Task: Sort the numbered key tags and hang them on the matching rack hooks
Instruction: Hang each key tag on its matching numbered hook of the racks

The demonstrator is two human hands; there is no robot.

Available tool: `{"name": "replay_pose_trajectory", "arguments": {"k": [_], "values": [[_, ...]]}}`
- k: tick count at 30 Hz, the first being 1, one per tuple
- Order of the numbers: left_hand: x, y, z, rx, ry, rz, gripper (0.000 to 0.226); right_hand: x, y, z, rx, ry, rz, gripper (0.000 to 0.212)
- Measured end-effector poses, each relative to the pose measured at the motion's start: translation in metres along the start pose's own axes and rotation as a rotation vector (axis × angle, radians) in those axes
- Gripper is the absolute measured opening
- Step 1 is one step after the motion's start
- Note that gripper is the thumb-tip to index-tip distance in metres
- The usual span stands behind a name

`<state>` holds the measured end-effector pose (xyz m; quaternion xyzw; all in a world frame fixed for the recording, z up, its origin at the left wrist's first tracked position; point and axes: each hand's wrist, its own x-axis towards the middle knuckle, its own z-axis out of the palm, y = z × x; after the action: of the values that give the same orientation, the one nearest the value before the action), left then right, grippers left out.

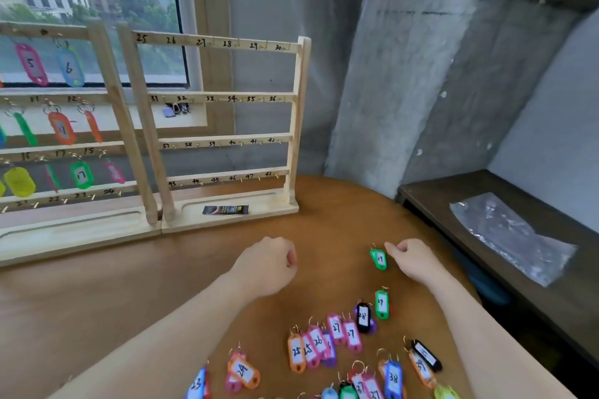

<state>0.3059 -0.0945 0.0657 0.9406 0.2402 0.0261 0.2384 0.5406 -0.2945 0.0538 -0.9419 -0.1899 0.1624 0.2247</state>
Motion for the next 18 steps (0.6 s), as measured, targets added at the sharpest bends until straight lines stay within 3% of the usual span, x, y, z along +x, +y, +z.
{"name": "replay_pose_trajectory", "arguments": {"k": [3, 6, 10, 14, 18], "values": [[0.014, 0.013, 0.019, -0.036, -0.054, 0.019, 0.009, 0.001, 0.007, 0.002, 0.050, -0.033, -0.032, 0.062], [0.029, 0.032, 0.038, -0.087, -0.075, 0.065, 0.012, -0.002, 0.014, 0.008, -0.071, 0.026, -0.092, 0.057], [0.057, 0.060, 0.063, -0.223, 0.044, 0.127, 0.013, 0.000, 0.025, 0.010, -0.073, 0.181, -0.210, 0.044], [0.086, 0.076, 0.094, -0.251, 0.193, 0.202, 0.015, 0.003, 0.036, 0.015, -0.041, 0.202, -0.284, 0.037], [0.104, 0.084, 0.106, -0.266, 0.243, 0.290, 0.024, 0.008, 0.043, 0.018, -0.021, 0.231, -0.334, 0.029]]}}
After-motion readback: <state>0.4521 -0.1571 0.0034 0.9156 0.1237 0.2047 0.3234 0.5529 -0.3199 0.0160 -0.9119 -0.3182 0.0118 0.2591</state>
